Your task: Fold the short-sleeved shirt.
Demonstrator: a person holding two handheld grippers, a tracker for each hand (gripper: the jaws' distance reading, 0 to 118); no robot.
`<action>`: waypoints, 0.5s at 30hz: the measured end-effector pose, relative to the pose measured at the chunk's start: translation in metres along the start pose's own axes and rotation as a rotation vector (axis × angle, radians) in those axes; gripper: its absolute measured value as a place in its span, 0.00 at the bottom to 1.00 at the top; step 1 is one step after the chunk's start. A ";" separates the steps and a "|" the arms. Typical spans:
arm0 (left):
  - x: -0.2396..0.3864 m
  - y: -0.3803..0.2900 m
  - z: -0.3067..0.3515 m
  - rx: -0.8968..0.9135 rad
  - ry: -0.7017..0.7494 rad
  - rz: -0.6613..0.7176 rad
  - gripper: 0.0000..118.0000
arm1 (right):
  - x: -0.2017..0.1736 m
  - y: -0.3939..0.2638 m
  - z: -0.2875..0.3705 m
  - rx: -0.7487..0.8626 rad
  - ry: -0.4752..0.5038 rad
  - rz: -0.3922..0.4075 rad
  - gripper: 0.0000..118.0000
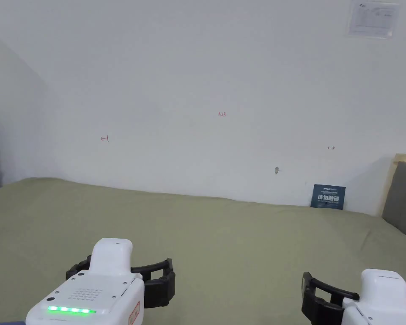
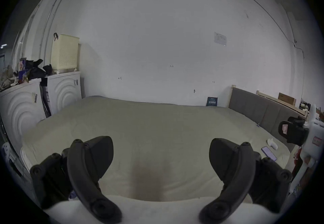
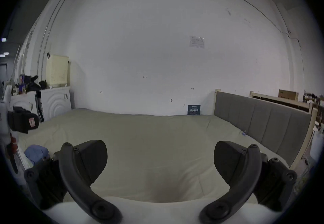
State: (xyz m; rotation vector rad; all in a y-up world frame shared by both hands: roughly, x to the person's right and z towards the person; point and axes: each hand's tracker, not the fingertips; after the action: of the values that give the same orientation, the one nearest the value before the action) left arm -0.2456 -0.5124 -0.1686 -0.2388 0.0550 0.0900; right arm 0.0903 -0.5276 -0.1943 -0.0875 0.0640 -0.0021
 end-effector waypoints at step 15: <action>0.001 0.002 -0.003 -0.013 0.015 -0.025 0.97 | -0.007 0.007 0.003 0.053 -0.012 0.088 1.00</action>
State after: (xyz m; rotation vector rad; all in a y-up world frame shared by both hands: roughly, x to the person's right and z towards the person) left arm -0.2450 -0.5108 -0.1721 -0.2533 0.0664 0.0638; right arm 0.0837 -0.5202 -0.1916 -0.0317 0.0559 0.0851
